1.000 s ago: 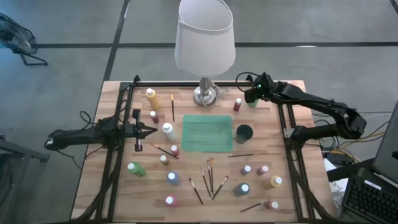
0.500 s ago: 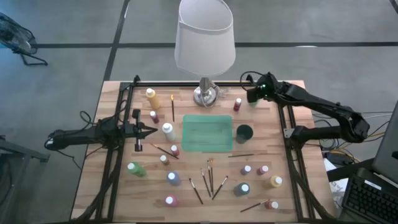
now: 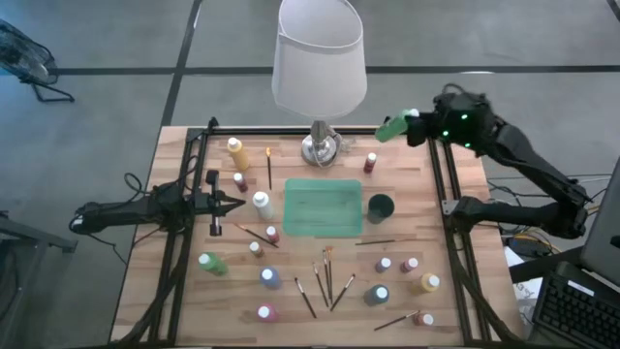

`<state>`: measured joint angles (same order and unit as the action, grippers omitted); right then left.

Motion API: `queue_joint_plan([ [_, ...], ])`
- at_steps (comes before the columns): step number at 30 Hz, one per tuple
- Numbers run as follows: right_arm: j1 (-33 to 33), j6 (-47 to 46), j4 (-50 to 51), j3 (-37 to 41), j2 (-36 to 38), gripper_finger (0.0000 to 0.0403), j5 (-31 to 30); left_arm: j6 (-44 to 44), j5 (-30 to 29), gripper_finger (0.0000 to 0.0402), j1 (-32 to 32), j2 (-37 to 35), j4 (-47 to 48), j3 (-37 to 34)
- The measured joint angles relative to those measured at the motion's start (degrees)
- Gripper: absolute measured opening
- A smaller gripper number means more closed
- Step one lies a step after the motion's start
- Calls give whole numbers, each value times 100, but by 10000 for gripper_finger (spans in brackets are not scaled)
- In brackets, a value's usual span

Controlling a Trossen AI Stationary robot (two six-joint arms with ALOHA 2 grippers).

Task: Pick & Place Paint Supplies
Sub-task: Put the green paint bottle into the green bin

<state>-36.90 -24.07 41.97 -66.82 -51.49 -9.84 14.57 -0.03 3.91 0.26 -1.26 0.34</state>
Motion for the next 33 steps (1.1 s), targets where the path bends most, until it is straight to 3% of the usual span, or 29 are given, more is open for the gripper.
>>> queue_joint_plan([
  [5,466,93,437,-751,-175,110,260,0,2,16,1,0,0,0],
  [10,1444,-45,541,-1030,-574,110,272,0,2,16,1,0,0,0],
  [19,2862,-139,522,-1063,-1478,111,-746,0,2,16,1,0,0,0],
  [23,3104,-155,497,-1065,-1815,117,-1141,0,2,16,-1,2,0,0],
  [33,3154,-300,355,-1065,-2598,118,-1121,0,2,16,0,0,0,0],
])
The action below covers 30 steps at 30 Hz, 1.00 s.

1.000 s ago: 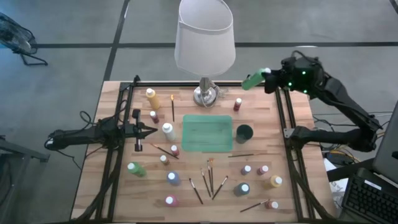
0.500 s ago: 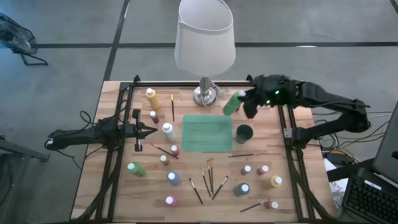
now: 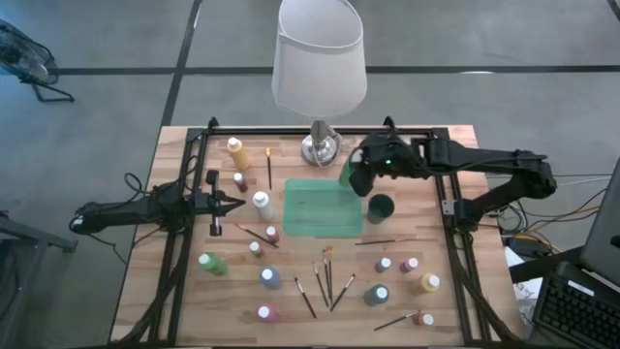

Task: Pick & Place Paint Supplies
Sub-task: Put the green paint bottle into the green bin

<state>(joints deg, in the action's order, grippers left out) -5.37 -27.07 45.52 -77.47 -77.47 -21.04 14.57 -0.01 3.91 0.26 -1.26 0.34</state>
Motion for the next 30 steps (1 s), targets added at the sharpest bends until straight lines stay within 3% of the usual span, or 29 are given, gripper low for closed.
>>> queue_joint_plan([
  [8,47,8,-225,175,-370,111,-1,0,0,16,0,0,0,0],
  [30,48,-561,-1535,1830,-210,125,2,0,0,16,2,-1,0,0],
])
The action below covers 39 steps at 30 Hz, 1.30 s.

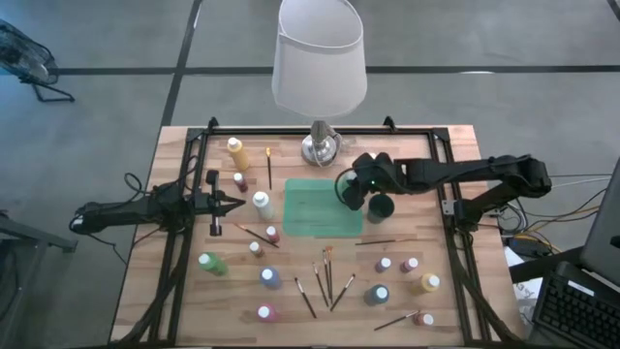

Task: Pick & Place Paint Supplies
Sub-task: Put the green paint bottle into the green bin, then put the orange paint bottle into the green bin

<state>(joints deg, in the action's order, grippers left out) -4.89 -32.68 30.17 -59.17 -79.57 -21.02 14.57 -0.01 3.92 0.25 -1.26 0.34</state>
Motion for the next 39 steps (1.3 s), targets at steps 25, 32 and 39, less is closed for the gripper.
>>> queue_joint_plan([
  [25,-15,-35,-385,376,-2,155,-303,0,0,16,-2,0,0,0],
  [32,-15,56,-320,214,74,204,-310,0,-2,16,0,0,0,0],
  [39,-52,127,585,-375,267,225,-364,0,0,16,-2,0,0,0],
])
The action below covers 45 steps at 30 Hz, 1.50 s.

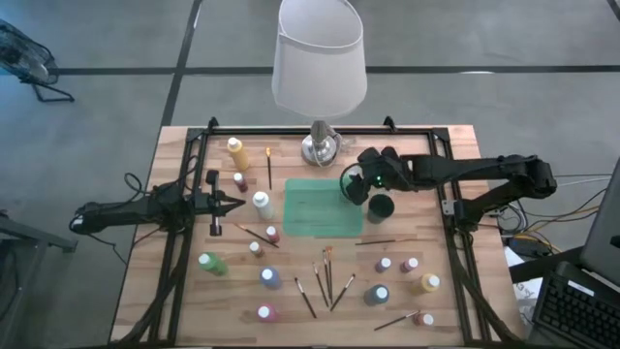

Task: Pick & Place Paint Supplies
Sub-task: Put the orange paint bottle into the green bin

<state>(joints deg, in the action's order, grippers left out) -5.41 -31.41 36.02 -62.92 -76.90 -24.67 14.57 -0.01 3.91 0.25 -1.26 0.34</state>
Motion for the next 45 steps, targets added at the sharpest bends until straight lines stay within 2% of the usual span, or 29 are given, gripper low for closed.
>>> queue_joint_plan([
  [6,-4,233,1038,-792,156,215,-526,0,0,16,2,0,0,0],
  [15,-271,291,2337,-1465,395,192,-556,0,0,16,0,0,0,0],
  [20,-528,269,2387,-1313,577,183,-463,0,-2,16,2,0,0,0],
  [24,-864,268,2379,-1198,679,180,-1,0,0,16,0,0,0,0],
  [39,-1656,926,2377,-1117,470,216,676,0,-2,16,1,0,0,0],
  [45,-1901,1013,2366,-759,452,224,833,0,0,16,2,0,0,0],
])
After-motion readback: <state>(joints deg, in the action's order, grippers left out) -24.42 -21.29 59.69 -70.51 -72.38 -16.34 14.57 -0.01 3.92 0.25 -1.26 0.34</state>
